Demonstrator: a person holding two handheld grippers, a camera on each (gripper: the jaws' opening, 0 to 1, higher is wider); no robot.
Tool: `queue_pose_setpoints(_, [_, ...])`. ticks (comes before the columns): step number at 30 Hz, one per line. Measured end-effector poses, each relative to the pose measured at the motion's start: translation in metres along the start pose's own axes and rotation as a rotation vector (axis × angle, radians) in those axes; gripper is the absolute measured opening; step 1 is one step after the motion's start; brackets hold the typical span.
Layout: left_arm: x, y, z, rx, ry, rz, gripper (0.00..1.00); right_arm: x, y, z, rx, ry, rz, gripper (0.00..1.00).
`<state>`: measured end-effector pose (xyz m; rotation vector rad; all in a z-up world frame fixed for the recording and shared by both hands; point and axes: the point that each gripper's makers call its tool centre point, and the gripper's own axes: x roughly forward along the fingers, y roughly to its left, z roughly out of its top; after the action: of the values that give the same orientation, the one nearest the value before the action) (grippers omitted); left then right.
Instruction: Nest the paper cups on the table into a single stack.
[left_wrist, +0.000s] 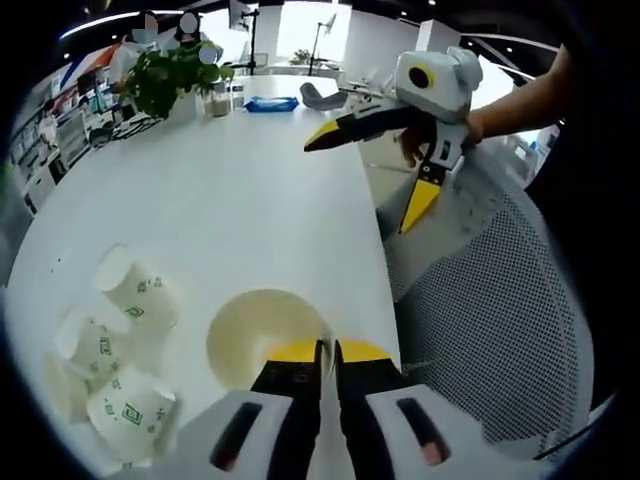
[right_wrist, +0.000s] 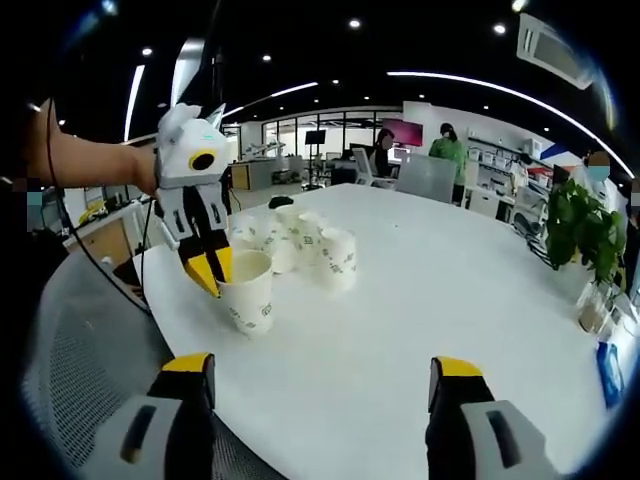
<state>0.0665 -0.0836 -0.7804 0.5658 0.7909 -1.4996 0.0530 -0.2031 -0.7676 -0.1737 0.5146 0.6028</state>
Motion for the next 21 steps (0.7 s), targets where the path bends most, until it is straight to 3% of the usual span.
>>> queue_pose_setpoints(9, [-0.006, 0.016, -0.004, -0.006, 0.005, 0.048, 0.02, 0.000, 0.001, 0.000, -0.001, 0.004, 0.002, 0.88])
queue_pose_setpoints(21, [-0.006, 0.022, -0.003, -0.008, -0.011, 0.063, 0.01, 0.000, 0.002, 0.000, -0.001, 0.006, 0.004, 0.88])
